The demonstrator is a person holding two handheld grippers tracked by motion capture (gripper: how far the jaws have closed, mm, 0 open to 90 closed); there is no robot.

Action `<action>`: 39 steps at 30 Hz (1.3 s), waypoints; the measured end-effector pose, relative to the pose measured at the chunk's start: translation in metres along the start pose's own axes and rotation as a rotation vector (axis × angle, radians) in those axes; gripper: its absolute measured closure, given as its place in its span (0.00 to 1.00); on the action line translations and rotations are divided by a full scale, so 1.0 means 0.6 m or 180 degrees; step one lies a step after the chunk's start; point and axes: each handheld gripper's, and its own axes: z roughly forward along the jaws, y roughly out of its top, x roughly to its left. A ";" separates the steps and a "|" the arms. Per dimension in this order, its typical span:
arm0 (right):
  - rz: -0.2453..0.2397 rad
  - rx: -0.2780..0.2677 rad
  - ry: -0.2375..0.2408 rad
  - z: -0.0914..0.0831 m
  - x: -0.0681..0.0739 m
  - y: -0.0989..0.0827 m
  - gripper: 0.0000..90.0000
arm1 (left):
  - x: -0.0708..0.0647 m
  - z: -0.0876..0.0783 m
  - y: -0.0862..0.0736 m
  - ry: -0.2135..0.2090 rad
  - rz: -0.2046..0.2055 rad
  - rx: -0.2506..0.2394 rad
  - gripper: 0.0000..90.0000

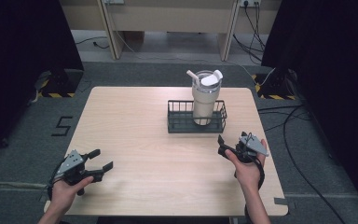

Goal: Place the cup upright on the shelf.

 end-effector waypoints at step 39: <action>0.0057 0.0072 -0.0155 -0.055 -0.033 -0.057 0.10 | -0.001 0.002 -0.002 -0.0007 -0.0029 0.0011 0.19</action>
